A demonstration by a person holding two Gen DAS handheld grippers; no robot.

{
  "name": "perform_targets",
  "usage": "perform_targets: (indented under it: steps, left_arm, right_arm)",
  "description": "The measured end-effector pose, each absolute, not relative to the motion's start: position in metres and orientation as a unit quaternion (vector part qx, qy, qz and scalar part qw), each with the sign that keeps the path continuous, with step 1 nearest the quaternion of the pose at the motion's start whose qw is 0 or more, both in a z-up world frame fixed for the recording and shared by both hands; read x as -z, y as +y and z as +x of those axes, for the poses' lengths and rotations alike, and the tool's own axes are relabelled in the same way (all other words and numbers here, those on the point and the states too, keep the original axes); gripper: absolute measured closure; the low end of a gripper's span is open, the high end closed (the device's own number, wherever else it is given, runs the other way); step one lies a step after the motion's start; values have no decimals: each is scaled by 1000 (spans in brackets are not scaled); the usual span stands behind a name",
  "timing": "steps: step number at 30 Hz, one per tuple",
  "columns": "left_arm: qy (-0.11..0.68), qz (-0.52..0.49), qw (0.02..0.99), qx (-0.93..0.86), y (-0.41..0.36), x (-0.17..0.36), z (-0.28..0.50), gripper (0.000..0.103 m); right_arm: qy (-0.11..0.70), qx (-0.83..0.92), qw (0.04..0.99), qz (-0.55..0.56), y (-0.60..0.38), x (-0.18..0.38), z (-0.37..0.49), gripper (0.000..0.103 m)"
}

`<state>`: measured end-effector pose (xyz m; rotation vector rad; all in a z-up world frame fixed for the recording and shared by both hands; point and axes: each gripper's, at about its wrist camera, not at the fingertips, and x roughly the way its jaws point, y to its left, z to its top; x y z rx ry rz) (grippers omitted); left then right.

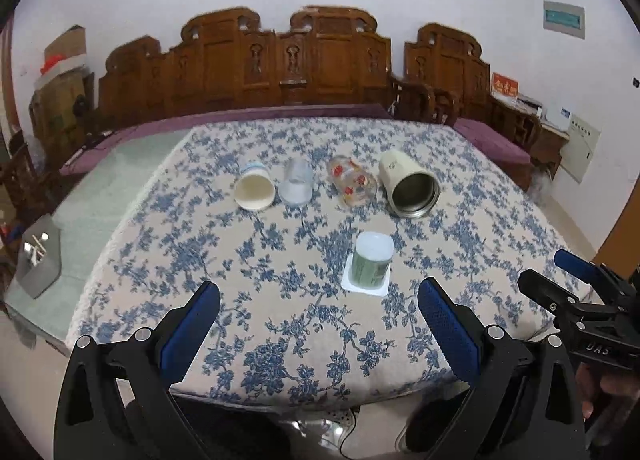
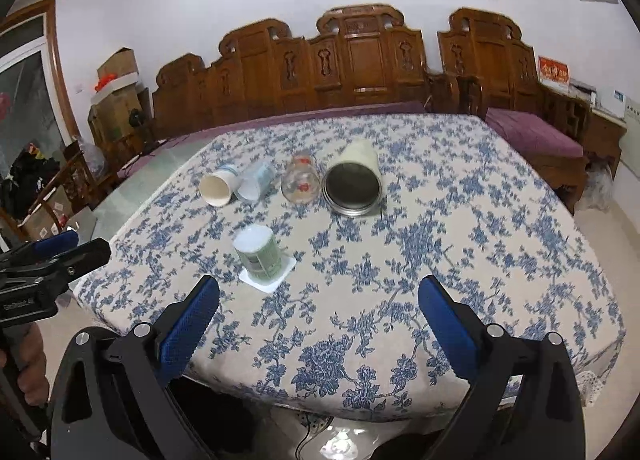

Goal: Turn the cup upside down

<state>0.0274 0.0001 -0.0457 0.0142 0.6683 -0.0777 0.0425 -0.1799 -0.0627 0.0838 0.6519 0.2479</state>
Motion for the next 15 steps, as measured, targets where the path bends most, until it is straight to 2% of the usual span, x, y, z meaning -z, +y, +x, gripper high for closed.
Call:
perform_targets:
  steps: [15]
  left_arm:
    - [263,9,964,21,2,-3,-20,8]
  right_arm:
    - [217,-120,968,29,-180,-13,-12,3]
